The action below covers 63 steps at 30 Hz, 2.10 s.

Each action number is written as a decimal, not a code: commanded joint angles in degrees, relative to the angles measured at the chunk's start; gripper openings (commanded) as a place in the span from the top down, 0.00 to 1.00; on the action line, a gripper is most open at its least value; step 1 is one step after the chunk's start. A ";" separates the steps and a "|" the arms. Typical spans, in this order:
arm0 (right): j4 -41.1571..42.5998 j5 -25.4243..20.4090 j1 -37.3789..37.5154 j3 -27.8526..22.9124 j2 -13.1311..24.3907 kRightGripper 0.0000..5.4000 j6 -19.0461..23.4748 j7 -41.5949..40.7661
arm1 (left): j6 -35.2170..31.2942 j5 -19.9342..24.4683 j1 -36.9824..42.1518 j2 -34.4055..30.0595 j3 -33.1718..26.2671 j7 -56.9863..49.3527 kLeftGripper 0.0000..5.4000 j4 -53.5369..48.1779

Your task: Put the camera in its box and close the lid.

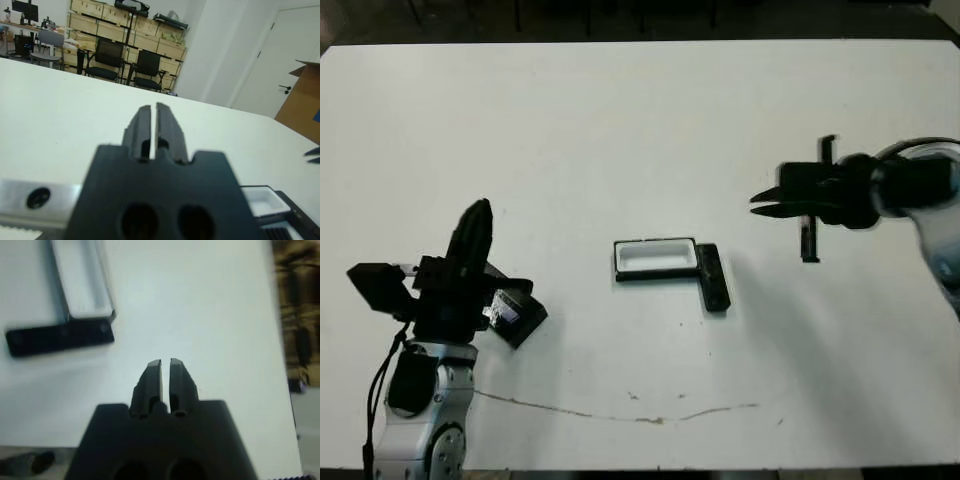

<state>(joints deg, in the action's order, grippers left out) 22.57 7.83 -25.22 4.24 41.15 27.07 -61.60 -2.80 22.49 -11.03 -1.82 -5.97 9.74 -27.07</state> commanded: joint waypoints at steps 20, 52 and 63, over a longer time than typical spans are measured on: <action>25.15 -9.50 44.32 5.21 -36.06 0.86 -1.52 49.45 | 0.77 -0.08 -1.42 0.86 1.47 0.39 1.00 2.96; 5.26 -2.56 49.25 17.09 -42.04 0.00 -19.74 67.32 | -0.20 0.33 -3.91 1.18 1.26 0.28 1.00 1.38; 3.88 -3.37 50.46 16.90 -43.67 0.00 -19.02 68.10 | -0.82 0.30 -4.39 0.76 0.88 0.24 1.00 0.76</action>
<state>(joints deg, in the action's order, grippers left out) 27.55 4.84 20.98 21.64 -2.72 7.10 5.76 -2.60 22.81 -14.21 -0.15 -4.70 10.02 -26.40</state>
